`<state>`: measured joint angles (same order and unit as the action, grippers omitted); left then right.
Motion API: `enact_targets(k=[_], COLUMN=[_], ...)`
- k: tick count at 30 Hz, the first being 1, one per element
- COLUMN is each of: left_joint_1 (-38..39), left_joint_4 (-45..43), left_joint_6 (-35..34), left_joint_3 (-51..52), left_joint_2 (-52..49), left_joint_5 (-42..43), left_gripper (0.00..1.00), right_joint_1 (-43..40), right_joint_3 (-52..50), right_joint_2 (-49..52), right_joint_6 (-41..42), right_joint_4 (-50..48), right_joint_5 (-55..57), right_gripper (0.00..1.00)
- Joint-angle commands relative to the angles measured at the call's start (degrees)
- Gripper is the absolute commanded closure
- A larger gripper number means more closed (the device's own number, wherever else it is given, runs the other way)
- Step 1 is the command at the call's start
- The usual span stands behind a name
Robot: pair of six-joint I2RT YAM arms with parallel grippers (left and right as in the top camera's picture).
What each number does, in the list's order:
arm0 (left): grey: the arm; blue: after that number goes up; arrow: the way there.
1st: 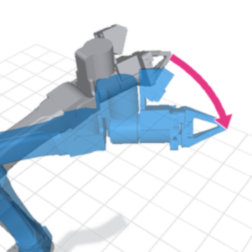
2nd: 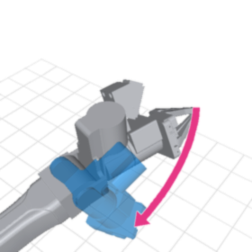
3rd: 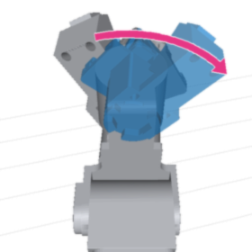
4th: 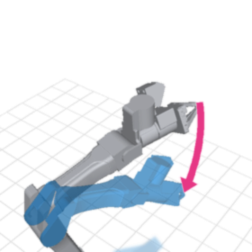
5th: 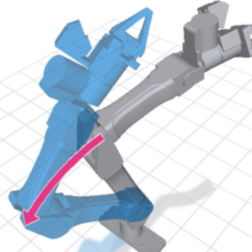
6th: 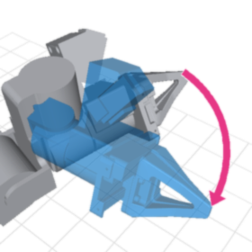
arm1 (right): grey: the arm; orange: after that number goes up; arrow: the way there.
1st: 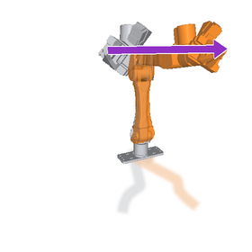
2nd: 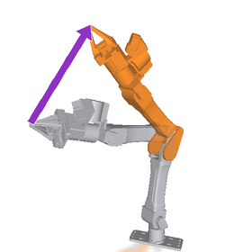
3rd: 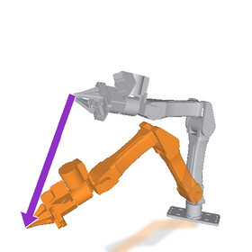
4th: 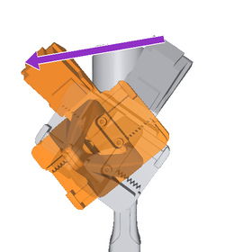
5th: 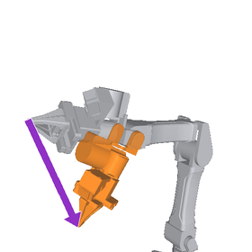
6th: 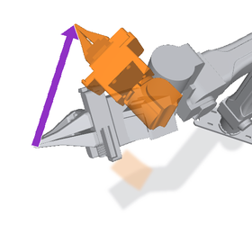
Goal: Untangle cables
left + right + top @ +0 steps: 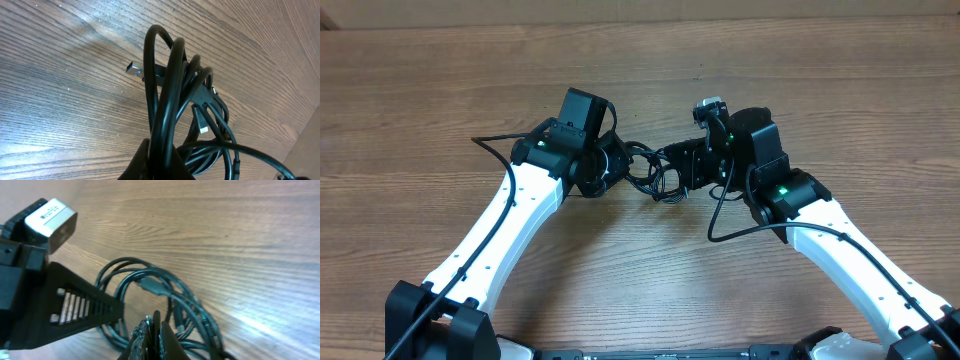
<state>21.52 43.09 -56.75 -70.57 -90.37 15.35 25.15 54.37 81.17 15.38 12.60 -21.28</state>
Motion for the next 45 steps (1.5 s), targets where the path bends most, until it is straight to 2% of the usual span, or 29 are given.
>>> enact_targets(k=[1, 10, 11, 13, 15, 17, 18, 26, 29, 32, 36, 37, 40, 45], left_joint_1=[-0.11, -0.11, -0.11, -0.11, -0.11, -0.11, -0.11, -0.13, -0.13, -0.17, -0.50, -0.70, -1.40, -2.56], left_joint_4=[0.13, -0.09, -0.09, -0.09, -0.07, -0.07, -0.07, -0.04, 0.02, 1.66, 7.50, 8.48, 10.10, 9.90], left_joint_6=[1.51, 1.51, 1.51, 1.51, 1.51, 1.51, 1.51, 1.27, -1.51, -5.90, -17.90, -20.61, -27.71, -31.82], left_joint_3=[-1.38, -1.38, -1.38, -1.38, -1.38, -1.38, -1.38, -1.38, -1.38, -1.38, -1.38, -1.38, -1.38, -1.38], left_joint_2=[0.90, 0.90, 0.90, 0.90, 0.90, 0.90, 0.90, 0.90, 0.90, 0.90, 0.90, 0.90, 0.92, 0.92], left_joint_5=[-0.76, -0.72, -0.74, -0.74, -0.72, -0.72, -0.72, -0.81, -1.42, -4.48, -10.03, -9.97, -6.67, -0.72], left_gripper=[0.96, 0.96, 0.96, 0.96, 0.96, 0.96, 0.96, 0.96, 0.96, 0.96, 0.96, 0.92, 0.94, 0.96], right_joint_1=[-0.15, -0.15, -0.15, -0.15, -0.15, -0.15, -0.15, -0.15, -0.15, -0.15, -0.15, -0.15, -0.15, -0.15], right_joint_3=[1.01, 1.01, 1.01, 1.01, 1.01, 1.01, 1.01, 1.01, 1.01, 1.01, 1.01, 1.01, 1.01, 1.01], right_joint_2=[-1.81, -1.81, -1.81, -1.81, -1.81, -1.81, -1.81, -1.81, -1.81, -1.81, -1.81, -1.81, -1.81, -1.81], right_joint_6=[-3.67, -3.50, -3.50, -3.50, -3.48, -3.48, -3.48, -3.43, -3.45, -3.48, -3.50, -3.50, -3.52, -3.50], right_joint_4=[-0.11, -0.92, -1.49, -2.58, -3.08, -2.80, -2.58, 3.61, 7.96, 11.82, 14.29, 14.82, 15.43, 15.43], right_joint_5=[3.21, -5.75, -7.39, -10.75, -12.44, -12.50, -12.50, -12.50, -12.48, -12.26, -10.23, -9.51, -8.31, -8.31], right_gripper=[0.96, 0.95, 0.89, 0.70, 0.56, 0.30, 0.27, 0.26, 0.26, 0.25, 0.25, 0.25, 0.23, 0.23])
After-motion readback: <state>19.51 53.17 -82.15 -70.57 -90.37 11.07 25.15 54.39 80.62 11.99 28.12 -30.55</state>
